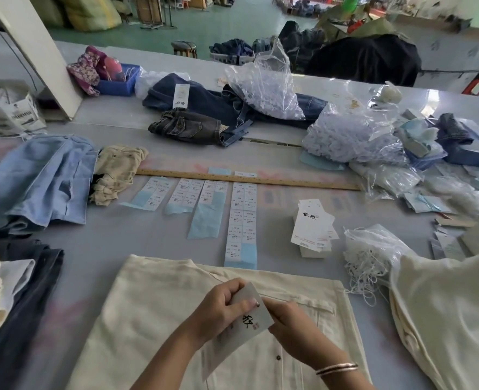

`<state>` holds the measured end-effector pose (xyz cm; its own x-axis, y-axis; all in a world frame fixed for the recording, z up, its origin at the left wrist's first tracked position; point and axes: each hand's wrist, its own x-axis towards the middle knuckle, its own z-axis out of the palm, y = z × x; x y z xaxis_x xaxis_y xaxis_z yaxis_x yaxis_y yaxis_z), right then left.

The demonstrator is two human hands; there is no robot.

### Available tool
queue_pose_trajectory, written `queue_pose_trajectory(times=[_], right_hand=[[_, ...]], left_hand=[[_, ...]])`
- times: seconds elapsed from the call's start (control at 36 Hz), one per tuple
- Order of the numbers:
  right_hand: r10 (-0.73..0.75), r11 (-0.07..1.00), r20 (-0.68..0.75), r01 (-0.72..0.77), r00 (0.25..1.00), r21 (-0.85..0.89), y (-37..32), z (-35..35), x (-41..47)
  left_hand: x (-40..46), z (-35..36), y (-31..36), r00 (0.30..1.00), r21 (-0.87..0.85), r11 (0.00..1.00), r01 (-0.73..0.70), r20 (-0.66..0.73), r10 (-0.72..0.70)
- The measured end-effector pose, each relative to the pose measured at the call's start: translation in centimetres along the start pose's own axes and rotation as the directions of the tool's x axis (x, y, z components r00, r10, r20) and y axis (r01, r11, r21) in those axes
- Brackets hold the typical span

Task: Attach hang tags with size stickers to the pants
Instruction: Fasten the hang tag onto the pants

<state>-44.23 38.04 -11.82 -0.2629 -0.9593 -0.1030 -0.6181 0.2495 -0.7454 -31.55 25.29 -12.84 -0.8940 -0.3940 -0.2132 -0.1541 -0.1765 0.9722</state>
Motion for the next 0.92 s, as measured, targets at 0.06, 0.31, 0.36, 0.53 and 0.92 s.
queue_pose_trajectory(times=[0.06, 0.31, 0.36, 0.53, 0.92], right_hand=[[-0.007, 1.0, -0.002, 0.007, 1.0, 0.004, 0.2, 0.0, 0.0], [0.079, 0.986, -0.017, -0.08, 0.997, -0.145, 1.9, 0.8, -0.4], [0.117, 0.978, 0.008, -0.114, 0.993, -0.175, 2.4, 1.0, -0.6], [0.252, 0.933, 0.035, -0.233, 0.967, -0.273, 4.1, 1.7, -1.6], [0.45, 0.86, -0.308, -0.314, 0.838, 0.401, 7.8, -0.1, -7.3]], left_hand=[[0.1, 0.2, -0.2, 1.0, 0.039, 0.999, 0.001, -0.018, 0.0], [0.2, 1.8, -2.2, 0.933, 0.509, 0.83, -0.227, -0.129, 0.335], [0.0, 2.3, -3.1, 0.94, 0.509, 0.84, -0.187, -0.155, 0.303], [0.0, 3.9, -4.9, 0.956, 0.49, 0.868, -0.077, -0.21, 0.203], [6.2, 9.4, -4.2, 0.996, 0.85, 0.521, -0.078, 0.045, 0.076]])
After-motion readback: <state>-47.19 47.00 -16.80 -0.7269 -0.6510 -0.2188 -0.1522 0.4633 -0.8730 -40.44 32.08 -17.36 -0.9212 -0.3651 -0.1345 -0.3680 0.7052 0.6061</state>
